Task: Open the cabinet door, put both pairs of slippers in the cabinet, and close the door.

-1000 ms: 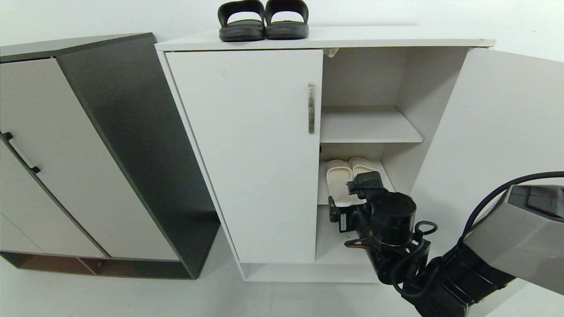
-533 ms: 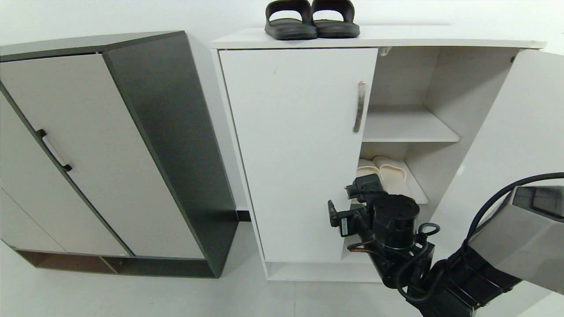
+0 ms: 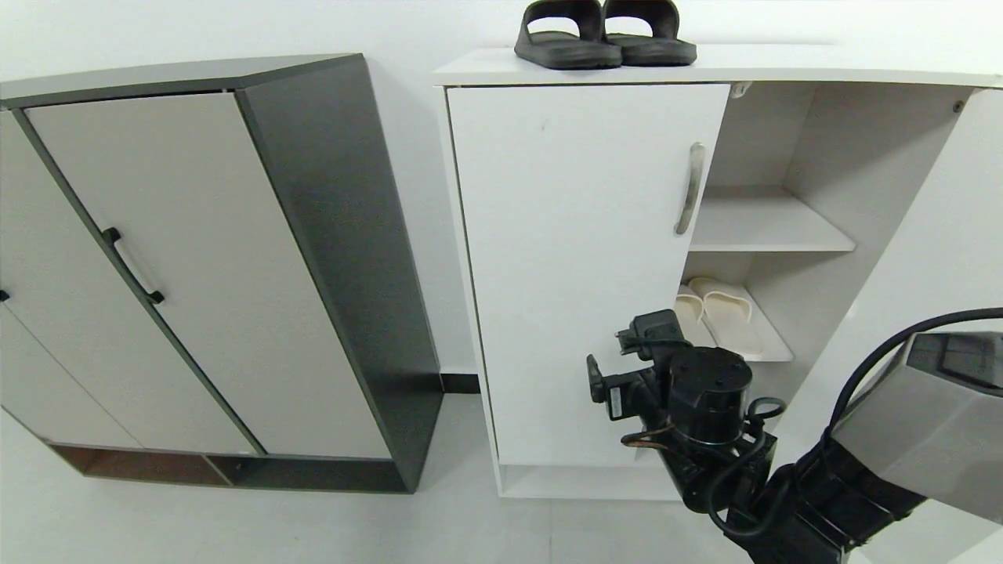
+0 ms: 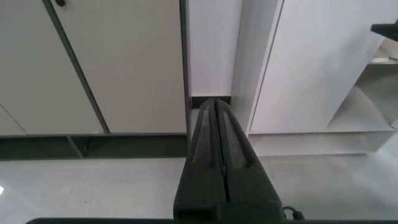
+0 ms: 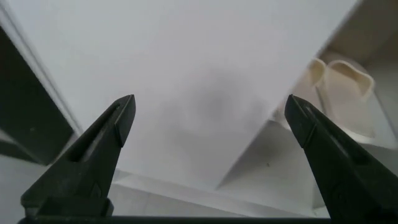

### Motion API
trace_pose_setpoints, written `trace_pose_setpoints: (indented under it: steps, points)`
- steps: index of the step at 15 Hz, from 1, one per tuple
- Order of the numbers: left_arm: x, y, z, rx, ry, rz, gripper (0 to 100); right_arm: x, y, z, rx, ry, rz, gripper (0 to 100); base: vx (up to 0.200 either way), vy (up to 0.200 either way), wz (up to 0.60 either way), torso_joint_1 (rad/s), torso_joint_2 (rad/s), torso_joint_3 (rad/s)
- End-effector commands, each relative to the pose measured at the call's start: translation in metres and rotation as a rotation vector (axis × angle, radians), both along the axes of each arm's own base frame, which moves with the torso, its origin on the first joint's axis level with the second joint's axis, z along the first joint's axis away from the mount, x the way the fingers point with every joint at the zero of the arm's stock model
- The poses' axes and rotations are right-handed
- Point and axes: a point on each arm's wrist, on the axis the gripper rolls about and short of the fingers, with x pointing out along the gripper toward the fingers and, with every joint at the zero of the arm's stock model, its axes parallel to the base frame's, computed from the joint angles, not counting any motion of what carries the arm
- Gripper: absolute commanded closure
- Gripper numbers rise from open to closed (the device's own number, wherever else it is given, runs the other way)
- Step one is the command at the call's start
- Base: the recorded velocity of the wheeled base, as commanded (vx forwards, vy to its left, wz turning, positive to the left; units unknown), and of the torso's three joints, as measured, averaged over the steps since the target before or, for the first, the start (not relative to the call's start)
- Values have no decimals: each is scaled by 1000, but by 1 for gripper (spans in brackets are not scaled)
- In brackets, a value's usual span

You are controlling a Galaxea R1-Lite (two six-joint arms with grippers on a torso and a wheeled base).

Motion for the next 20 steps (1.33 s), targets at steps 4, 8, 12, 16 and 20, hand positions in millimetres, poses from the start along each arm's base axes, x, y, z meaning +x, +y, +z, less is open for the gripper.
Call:
trace_pose_setpoints:
  steps: [4,8,12,16,20]
  points:
    - [0,0,0,-1,2,0,100,0,0,-2,-6,6,1,0,0,0,0,0,0,0]
    - [0,0,0,-1,1,0,100,0,0,-3,-4,6,6,0,0,0,0,0,0,0]
    - [0,0,0,-1,1,2,100,0,1,-5,-8,10,7,0,0,0,0,0,0,0]
    - [0,0,0,-5,2,2,100,1,1,-6,-9,10,6,0,0,0,0,12,-163,-233]
    - [0,0,0,-5,1,2,100,2,0,-6,-3,5,3,0,0,0,0,52,-488,-363]
